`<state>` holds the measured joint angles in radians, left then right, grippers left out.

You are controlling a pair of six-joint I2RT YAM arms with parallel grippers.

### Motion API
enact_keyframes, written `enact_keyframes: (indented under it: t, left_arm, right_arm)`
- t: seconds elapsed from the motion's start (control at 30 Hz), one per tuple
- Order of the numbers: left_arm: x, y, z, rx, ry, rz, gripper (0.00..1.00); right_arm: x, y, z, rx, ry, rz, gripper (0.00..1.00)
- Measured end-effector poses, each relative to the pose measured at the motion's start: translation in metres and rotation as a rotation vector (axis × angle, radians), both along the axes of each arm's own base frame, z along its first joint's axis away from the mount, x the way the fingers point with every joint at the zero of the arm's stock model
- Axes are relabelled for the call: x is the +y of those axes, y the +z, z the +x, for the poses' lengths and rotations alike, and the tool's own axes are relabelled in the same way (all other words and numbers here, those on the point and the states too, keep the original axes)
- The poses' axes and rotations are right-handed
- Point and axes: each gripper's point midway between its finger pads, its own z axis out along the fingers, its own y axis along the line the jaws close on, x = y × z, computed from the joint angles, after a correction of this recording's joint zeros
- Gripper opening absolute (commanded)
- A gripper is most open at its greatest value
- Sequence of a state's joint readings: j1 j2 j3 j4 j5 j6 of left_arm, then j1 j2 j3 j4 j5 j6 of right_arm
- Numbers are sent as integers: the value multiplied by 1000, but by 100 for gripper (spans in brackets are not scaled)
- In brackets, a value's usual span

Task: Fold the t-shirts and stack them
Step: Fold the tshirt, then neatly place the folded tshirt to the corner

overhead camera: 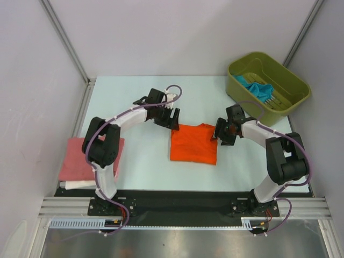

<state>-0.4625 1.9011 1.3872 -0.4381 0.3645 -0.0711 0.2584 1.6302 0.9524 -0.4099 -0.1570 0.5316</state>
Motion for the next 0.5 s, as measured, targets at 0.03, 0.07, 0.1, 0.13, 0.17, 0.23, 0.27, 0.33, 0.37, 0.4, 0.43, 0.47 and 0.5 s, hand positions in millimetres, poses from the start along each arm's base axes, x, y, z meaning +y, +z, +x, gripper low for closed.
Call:
enact_keyframes:
  t: [0.03, 0.07, 0.1, 0.13, 0.17, 0.23, 0.27, 0.33, 0.37, 0.4, 0.43, 0.47, 0.5]
  left_arm:
    - [-2, -7, 0, 20, 4, -5, 80]
    - [-3, -14, -1, 39, 9, -5, 79]
    - [-4, -23, -2, 66, 16, -4, 79]
    - [-4, -33, -4, 95, 21, -2, 79]
    - [-4, -44, -7, 126, 28, 4, 79]
    - [-10, -45, -4, 138, 33, -25, 78]
    - [-11, -45, -1, 133, 41, -29, 77]
    - [-14, -46, 1, 147, 49, -54, 66]
    - [-15, -47, 2, 153, 56, -64, 62]
    - [-17, -48, 2, 165, 55, -79, 53]
    - [-20, -49, 2, 179, 56, -97, 49]
    - [-23, -50, 2, 189, 52, -111, 45]
    - [-25, -51, 0, 203, 48, -127, 36]
  right_arm:
    - [1, -2, -1, 3, 0, 8, 64]
    - [2, -3, -2, 6, -2, 15, 64]
    - [3, -5, -3, 8, -4, 21, 64]
    - [2, -5, -3, 10, -7, 24, 64]
    - [2, -6, -3, 11, -9, 27, 64]
    - [2, -7, -4, 12, -10, 30, 64]
    - [2, -7, -4, 13, -10, 30, 64]
    - [1, -7, -5, 13, -11, 30, 63]
    - [1, -6, -4, 11, -11, 30, 63]
    - [1, -6, -4, 10, -12, 29, 63]
    - [1, -5, -4, 6, -12, 29, 63]
    - [1, -3, -5, 4, -13, 29, 63]
    - [0, -2, -5, 0, -14, 28, 63]
